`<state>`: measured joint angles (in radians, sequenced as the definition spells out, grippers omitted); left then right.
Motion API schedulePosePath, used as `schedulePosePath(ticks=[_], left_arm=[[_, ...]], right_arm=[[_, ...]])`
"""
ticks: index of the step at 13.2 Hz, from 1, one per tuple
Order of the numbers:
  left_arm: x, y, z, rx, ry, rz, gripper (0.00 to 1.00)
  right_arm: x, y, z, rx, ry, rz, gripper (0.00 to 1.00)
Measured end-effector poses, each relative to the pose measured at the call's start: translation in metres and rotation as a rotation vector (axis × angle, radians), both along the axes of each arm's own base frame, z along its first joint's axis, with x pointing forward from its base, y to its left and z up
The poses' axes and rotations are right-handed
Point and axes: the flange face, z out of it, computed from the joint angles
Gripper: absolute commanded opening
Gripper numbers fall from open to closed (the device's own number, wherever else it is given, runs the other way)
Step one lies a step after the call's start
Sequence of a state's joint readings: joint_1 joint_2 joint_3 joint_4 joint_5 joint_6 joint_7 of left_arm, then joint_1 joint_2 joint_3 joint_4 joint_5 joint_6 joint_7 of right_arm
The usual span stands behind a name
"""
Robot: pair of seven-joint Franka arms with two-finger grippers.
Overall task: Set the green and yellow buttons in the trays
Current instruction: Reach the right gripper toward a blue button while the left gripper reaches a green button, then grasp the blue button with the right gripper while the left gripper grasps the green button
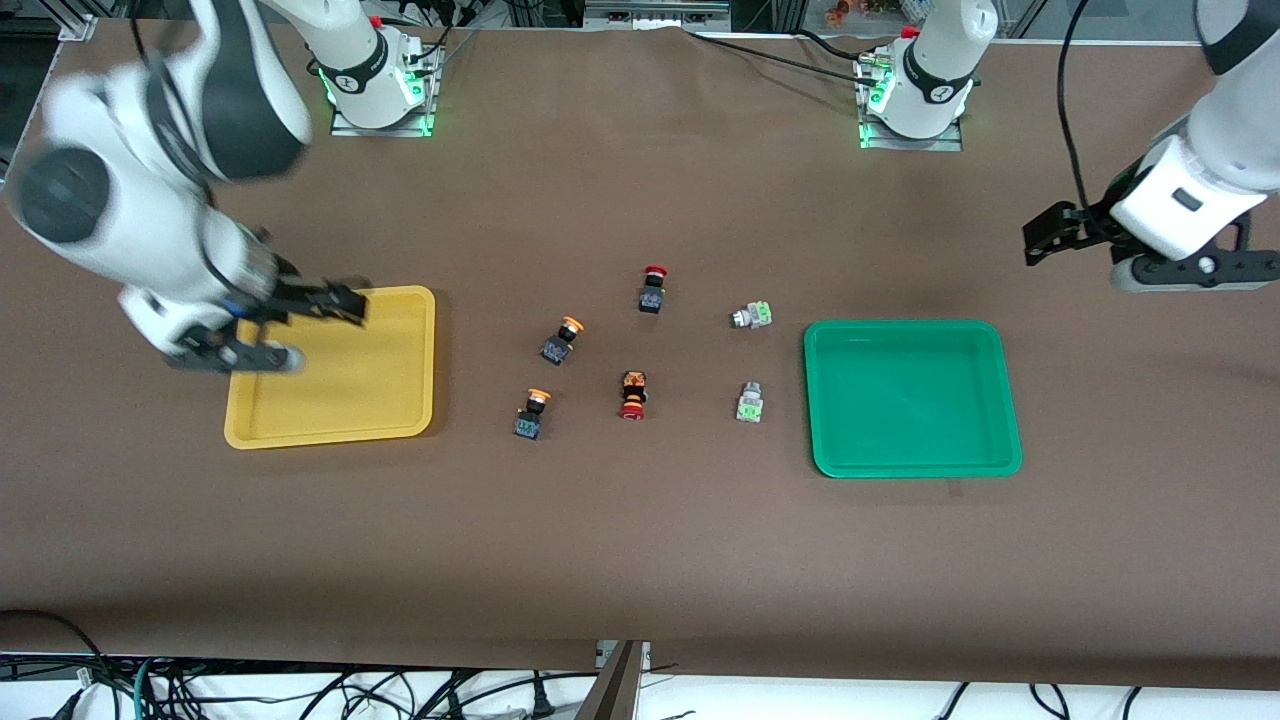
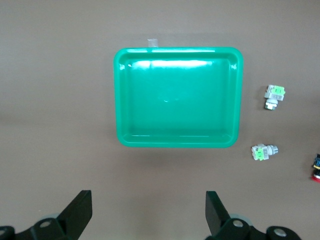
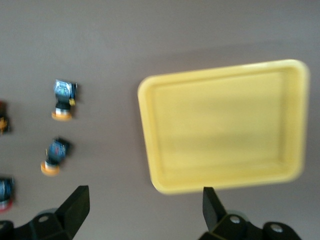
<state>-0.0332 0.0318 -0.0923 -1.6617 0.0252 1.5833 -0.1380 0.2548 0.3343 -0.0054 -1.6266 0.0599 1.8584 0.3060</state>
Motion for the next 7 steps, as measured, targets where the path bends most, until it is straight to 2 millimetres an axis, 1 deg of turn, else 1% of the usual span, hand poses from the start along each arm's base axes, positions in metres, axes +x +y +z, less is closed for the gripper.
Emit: schedulePosePath(ticks=[1, 2, 3, 4, 5, 6, 7], left_arm=[[0.005, -0.014, -0.015, 0.0, 0.019, -0.017, 1.0], [0.015, -0.027, -0.032, -0.007, 0.022, -0.03, 1.0], [0.03, -0.04, -0.051, -0.025, 0.008, -0.037, 1.0], [0.044, -0.054, -0.072, -0.041, -0.004, -0.027, 1.0], [0.059, -0.072, -0.099, -0.051, -0.023, -0.006, 1.0], [0.07, -0.093, -0.127, -0.059, -0.038, 0.017, 1.0], [0.077, -0.116, -0.156, -0.065, -0.048, 0.041, 1.0]], right_arm=[[0.011, 0.019, -0.043, 0.017, -0.004, -0.042, 1.0], [0.018, 0.036, -0.082, 0.028, -0.015, -0.086, 1.0], [0.021, 0.053, -0.117, 0.036, -0.029, -0.124, 1.0], [0.023, 0.07, -0.147, 0.045, -0.048, -0.153, 1.0], [0.022, 0.09, -0.173, 0.055, -0.068, -0.178, 1.0], [0.019, 0.108, -0.191, 0.06, -0.083, -0.195, 1.0], [0.017, 0.125, -0.203, 0.062, -0.089, -0.208, 1.0]])
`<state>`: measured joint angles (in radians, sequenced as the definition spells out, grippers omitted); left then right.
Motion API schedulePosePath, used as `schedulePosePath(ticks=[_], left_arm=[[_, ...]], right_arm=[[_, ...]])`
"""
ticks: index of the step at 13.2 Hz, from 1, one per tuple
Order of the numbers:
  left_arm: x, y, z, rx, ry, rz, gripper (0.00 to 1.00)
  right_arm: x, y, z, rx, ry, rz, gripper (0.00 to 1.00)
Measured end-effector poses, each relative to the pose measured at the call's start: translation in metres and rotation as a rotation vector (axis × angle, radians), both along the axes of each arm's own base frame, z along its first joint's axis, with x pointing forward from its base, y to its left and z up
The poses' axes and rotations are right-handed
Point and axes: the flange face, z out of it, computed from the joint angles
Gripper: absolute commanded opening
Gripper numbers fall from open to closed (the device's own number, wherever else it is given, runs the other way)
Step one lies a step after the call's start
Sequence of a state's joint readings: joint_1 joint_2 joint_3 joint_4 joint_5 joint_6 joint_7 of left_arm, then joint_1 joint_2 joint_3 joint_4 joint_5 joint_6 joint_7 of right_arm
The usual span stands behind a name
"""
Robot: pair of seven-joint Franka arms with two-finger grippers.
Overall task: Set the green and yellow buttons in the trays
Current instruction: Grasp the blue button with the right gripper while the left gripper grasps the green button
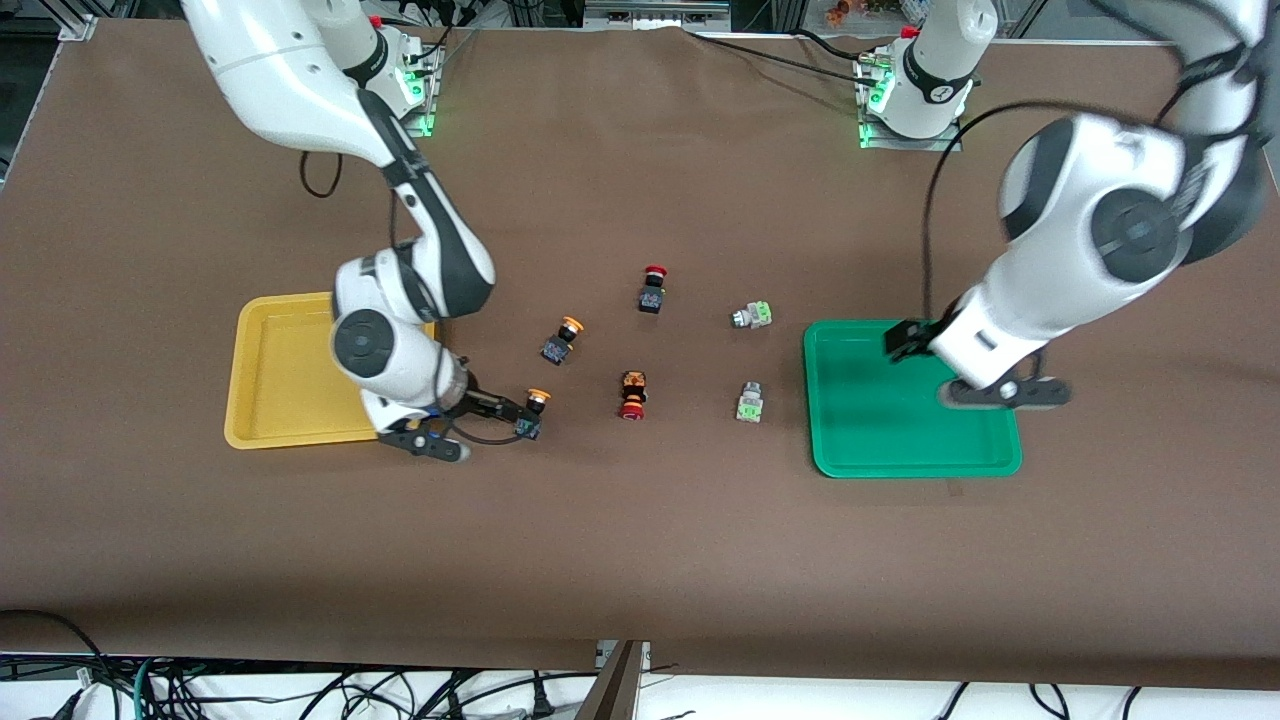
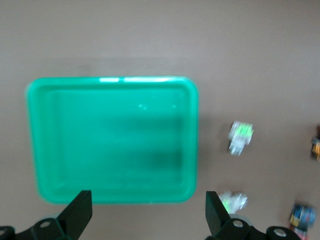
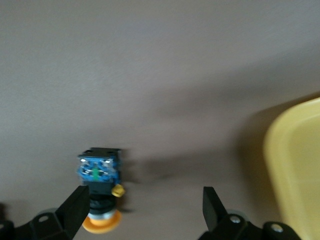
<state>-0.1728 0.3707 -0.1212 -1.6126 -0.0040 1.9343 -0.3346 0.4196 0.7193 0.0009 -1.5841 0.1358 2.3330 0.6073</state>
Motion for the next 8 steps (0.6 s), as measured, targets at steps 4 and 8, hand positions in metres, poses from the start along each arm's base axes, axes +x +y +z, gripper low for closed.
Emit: schedulePosePath(ticks=[4, 8], left_arm=[[-0.006, -0.089, -0.094, -0.009, 0.013, 0.012, 1.0], [-0.024, -0.14, -0.153, -0.017, 0.014, -0.042, 1.0]], right_arm=[[-0.005, 0.032, -0.018, 0.008, -0.017, -0.017, 0.94], [-0.005, 0.032, -0.038, 0.011, -0.034, -0.021, 0.52]])
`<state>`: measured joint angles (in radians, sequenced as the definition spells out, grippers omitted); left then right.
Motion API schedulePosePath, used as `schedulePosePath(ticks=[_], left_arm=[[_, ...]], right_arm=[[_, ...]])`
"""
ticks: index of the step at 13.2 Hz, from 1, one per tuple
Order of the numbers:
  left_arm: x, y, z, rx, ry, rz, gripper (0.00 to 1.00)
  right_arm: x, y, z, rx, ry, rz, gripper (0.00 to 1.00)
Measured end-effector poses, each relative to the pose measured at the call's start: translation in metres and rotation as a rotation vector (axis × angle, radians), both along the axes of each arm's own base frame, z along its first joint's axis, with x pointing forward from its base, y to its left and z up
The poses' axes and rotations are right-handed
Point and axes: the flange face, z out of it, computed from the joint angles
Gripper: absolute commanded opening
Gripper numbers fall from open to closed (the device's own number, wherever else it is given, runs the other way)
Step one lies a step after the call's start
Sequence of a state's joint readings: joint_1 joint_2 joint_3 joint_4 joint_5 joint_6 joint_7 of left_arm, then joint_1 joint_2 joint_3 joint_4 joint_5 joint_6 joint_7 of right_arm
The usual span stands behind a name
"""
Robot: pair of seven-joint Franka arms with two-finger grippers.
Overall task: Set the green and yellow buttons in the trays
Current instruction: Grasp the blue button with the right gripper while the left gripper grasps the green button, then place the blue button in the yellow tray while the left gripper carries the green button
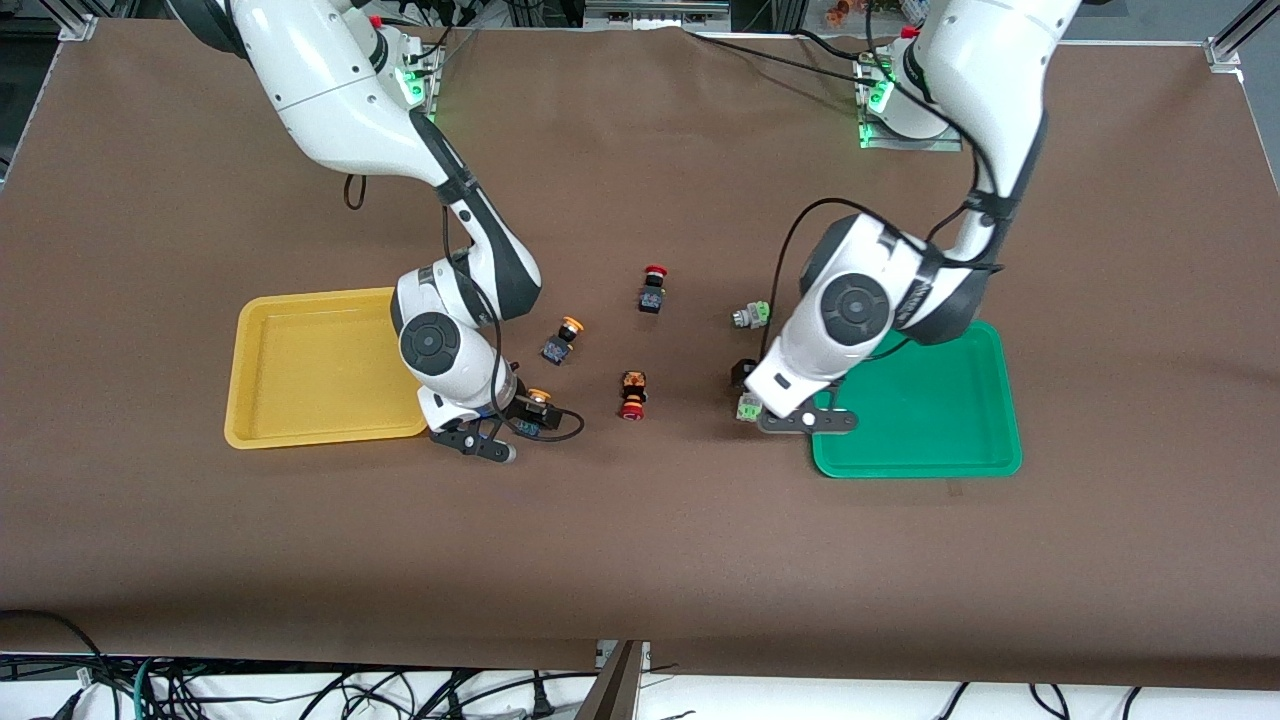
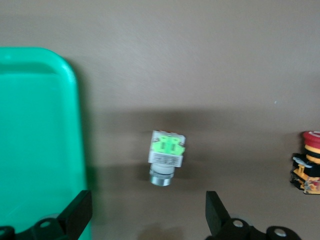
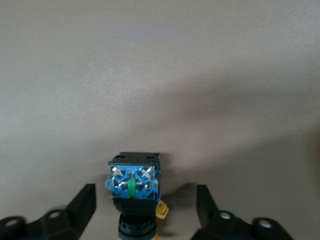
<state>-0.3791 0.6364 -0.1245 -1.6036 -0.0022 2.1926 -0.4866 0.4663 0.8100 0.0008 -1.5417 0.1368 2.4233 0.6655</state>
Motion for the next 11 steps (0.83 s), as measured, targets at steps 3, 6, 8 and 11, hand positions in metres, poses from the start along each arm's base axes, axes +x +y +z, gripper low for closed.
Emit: schedulePosePath(ticks=[3, 6, 8, 11], left_arm=[[-0.001, -0.014, -0.041, -0.023, -0.038, -0.024, 1.0], [0.001, -0.014, -0.055, -0.015, -0.07, -0.099, 0.95], [0.0, -0.014, -0.059, -0.007, -0.07, -0.126, 0.81], [-0.003, -0.014, -0.073, 0.036, -0.072, -0.175, 0.47]], right_arm=[[0.002, -0.001, -0.002, -0.002, -0.004, 0.006, 0.12], [0.007, -0.016, 0.01, -0.033, 0.054, 0.086, 0.12], [0.019, -0.055, 0.049, -0.05, 0.125, 0.172, 0.12], [0.026, -0.149, 0.113, -0.058, 0.201, 0.295, 0.14]])
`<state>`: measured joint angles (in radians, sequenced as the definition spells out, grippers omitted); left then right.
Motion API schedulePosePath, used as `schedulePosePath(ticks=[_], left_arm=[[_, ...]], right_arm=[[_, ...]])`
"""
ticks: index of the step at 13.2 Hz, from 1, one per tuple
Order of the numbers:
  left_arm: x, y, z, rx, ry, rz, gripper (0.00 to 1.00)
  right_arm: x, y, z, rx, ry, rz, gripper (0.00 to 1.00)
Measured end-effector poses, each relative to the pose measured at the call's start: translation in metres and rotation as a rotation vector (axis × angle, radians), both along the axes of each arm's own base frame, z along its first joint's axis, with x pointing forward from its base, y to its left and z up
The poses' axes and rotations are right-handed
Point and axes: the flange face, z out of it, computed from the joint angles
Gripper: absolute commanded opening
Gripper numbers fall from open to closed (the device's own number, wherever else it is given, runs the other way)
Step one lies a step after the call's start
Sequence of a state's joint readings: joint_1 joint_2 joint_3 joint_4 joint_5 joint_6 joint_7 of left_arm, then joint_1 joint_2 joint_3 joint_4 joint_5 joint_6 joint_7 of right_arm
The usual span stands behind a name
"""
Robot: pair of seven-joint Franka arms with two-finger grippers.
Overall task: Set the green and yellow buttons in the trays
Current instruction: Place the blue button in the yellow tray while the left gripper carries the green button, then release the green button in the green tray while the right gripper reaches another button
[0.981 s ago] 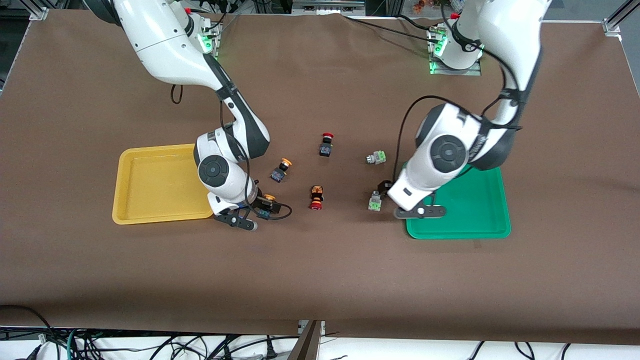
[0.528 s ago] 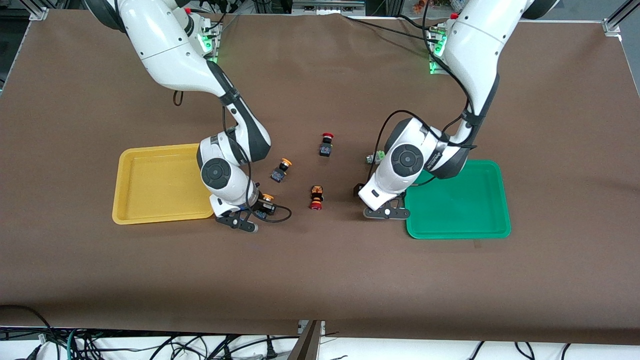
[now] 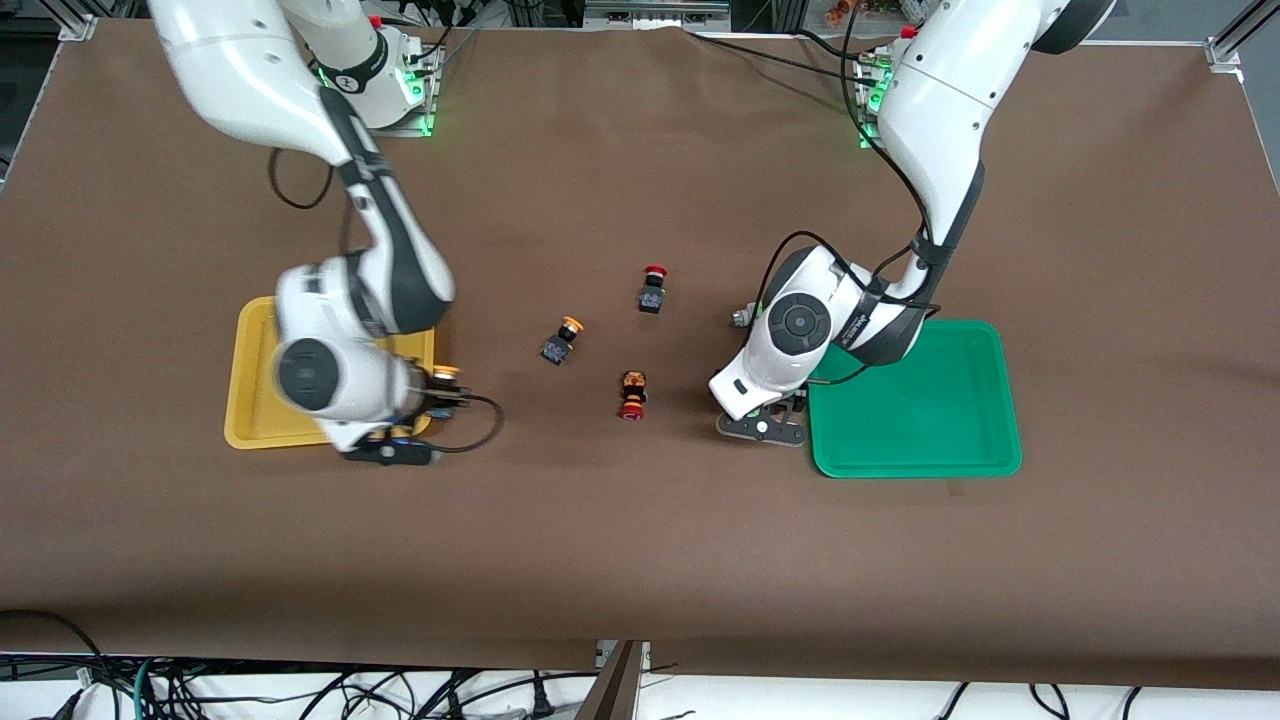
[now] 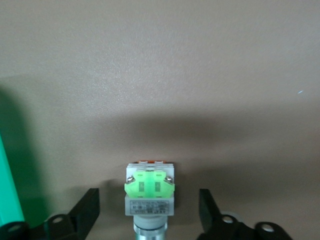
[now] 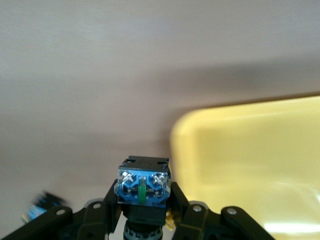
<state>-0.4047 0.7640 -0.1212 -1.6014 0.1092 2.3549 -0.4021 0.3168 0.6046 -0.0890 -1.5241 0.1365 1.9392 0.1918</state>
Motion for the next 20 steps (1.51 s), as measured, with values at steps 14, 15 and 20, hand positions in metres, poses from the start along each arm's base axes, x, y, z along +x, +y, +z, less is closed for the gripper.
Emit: schedulePosePath(ticks=[14, 15, 20], left_arm=[[0.036, 0.132, 0.159, 0.126, 0.142, 0.03, 0.11], [0.04, 0.16, 0.151, 0.124, 0.169, 0.003, 0.11], [0.036, 0.218, 0.089, 0.112, 0.241, -0.019, 1.0]], right_arm=[[-0.066, -0.013, -0.004, 0.06, 0.023, -0.205, 0.98], [-0.072, 0.023, -0.005, 0.063, 0.032, -0.263, 0.98], [-0.12, 0.168, -0.071, 0.056, -0.011, -0.487, 0.98]])
